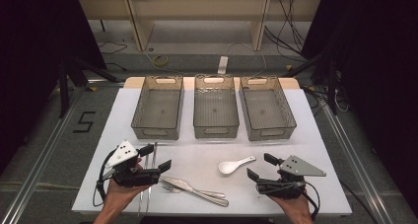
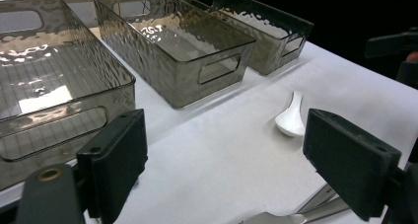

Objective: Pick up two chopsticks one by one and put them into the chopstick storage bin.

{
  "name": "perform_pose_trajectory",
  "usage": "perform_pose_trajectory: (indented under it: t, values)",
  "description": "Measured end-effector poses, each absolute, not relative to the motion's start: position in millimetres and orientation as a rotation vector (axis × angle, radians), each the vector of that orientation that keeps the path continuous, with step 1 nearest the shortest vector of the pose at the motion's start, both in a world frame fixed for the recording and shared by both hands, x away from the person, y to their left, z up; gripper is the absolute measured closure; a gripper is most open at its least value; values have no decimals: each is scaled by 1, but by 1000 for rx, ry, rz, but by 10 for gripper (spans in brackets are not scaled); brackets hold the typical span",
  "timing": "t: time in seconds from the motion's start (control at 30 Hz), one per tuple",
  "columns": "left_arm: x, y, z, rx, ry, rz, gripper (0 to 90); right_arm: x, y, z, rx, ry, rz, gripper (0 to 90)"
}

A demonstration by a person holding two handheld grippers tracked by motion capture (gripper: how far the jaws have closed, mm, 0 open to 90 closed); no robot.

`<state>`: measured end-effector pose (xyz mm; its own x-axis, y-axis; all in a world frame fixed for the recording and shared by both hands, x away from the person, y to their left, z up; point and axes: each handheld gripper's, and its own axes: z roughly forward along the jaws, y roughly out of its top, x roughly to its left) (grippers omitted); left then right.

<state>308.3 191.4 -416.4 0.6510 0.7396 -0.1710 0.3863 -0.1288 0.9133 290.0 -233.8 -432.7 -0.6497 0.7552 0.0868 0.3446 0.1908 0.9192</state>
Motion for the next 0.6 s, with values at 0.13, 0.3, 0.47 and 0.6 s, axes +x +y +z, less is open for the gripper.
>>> perform_pose_trajectory:
  t: [0.13,0.3,0.47,0.6]
  values:
    - [309,191,-416,1753,925,391,167,290,-234,-432,1033,2091,1451,228]
    - [311,193,-414,1766,960,379,166,290,-234,-432,1028,2088,1449,231]
    - [317,195,-410,1792,1022,370,170,290,-234,-432,1036,2095,1443,234]
    - [325,194,-409,1873,1095,346,171,290,-234,-431,1031,2103,1430,238]
